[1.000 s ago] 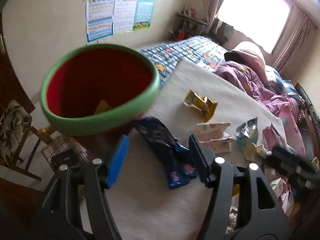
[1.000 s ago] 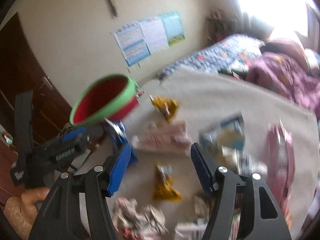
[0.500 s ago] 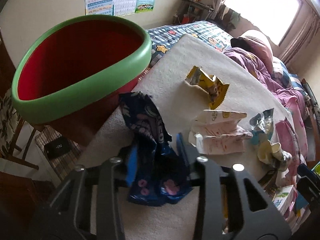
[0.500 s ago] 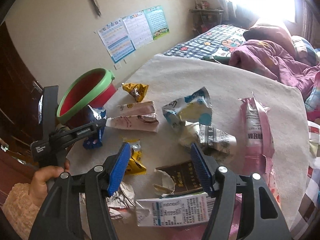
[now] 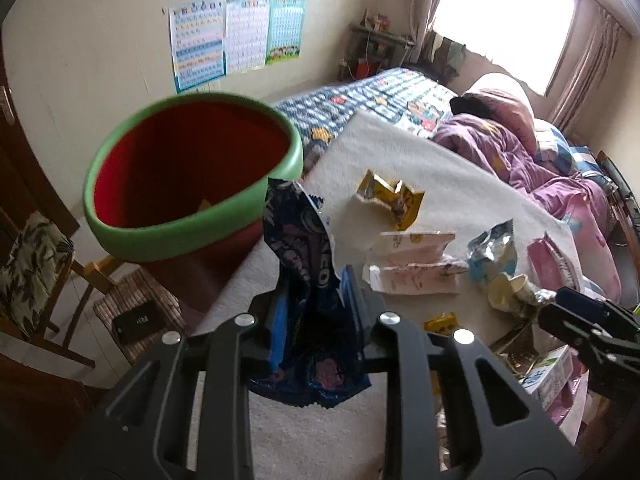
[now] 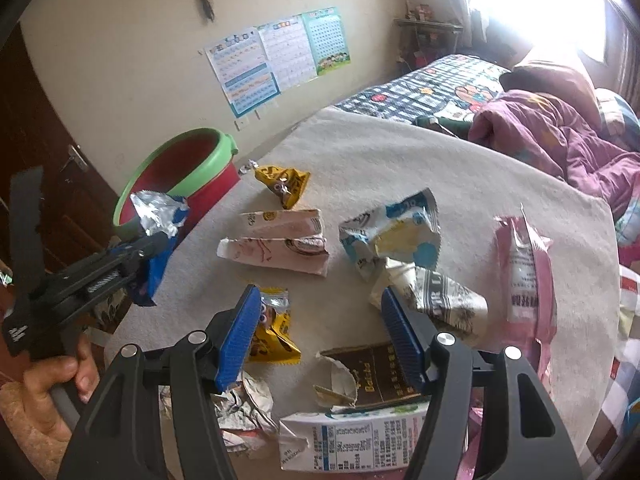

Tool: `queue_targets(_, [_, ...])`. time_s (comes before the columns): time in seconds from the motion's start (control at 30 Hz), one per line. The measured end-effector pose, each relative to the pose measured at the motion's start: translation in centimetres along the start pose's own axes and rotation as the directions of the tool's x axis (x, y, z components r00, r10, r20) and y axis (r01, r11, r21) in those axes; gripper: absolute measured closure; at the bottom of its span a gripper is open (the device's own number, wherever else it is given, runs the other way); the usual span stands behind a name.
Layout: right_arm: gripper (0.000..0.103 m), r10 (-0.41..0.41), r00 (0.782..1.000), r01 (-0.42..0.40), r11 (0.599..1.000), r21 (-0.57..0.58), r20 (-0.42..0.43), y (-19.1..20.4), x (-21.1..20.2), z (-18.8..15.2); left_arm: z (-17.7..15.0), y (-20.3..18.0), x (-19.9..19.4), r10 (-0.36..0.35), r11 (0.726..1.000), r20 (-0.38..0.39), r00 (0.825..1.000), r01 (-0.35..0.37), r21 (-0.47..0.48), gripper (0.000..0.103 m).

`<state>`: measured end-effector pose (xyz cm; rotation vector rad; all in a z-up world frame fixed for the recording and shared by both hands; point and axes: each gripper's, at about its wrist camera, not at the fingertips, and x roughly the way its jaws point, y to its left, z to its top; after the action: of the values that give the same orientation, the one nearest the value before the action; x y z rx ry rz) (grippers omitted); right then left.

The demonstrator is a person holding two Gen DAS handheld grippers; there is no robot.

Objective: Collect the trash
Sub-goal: 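Grasp the gold Sahle wrapper with the right tool while the left tool holds the blue wrapper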

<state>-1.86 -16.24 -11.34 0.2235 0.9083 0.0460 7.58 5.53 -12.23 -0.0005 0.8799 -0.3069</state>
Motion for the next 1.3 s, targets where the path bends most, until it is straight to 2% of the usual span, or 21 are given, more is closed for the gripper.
queue_targets(0.23, [0.042, 0.011, 1.000, -0.011, 0.999, -0.032, 0.006, -0.4, 0.1, 0.9, 0.2, -0.8, -1.4, 0.007, 1.000, 0.036, 0.999, -0.007, 0.001, 0.079])
queue_targets(0.47, [0.042, 0.027, 1.000, -0.028, 0.997, -0.077, -0.009, -0.6, 1.9, 2.8, -0.7, -0.7, -2.1, 0.032, 0.999, 0.045, 0.998, -0.031, -0.022, 0.079])
queue_targets(0.57, [0.041, 0.047, 0.999, -0.049, 0.994, -0.096, -0.016, -0.4, 3.3, 5.0, -1.2, -0.5, -2.2, 0.048, 0.998, 0.040, 0.998, -0.046, -0.043, 0.079])
queue_targets(0.67, [0.036, 0.066, 0.997, -0.069, 0.990, -0.127, -0.026, 0.4, 5.2, 7.7, -1.7, -0.3, -2.6, 0.065, 0.996, 0.040, 0.997, -0.063, -0.057, 0.079])
queue_targets(0.83, [0.036, 0.064, 0.994, -0.079, 0.980, -0.182, -0.090, 2.2, 9.9, 10.7, -2.2, 0.4, -3.2, 0.097, 0.992, 0.042, 0.994, -0.093, -0.089, 0.078])
queue_targets(1.1, [0.036, 0.008, 0.982, -0.052, 0.971, -0.235, -0.186, 3.1, 15.8, 10.9, -3.0, 1.4, -3.6, 0.125, 0.986, 0.032, 0.992, -0.121, -0.114, 0.078])
queue_targets(1.3, [0.040, 0.032, 0.974, -0.078, 0.977, -0.197, -0.224, 2.4, 17.4, 10.9, -3.1, 1.1, -3.3, 0.114, 0.988, 0.023, 0.993, -0.111, -0.106, 0.078])
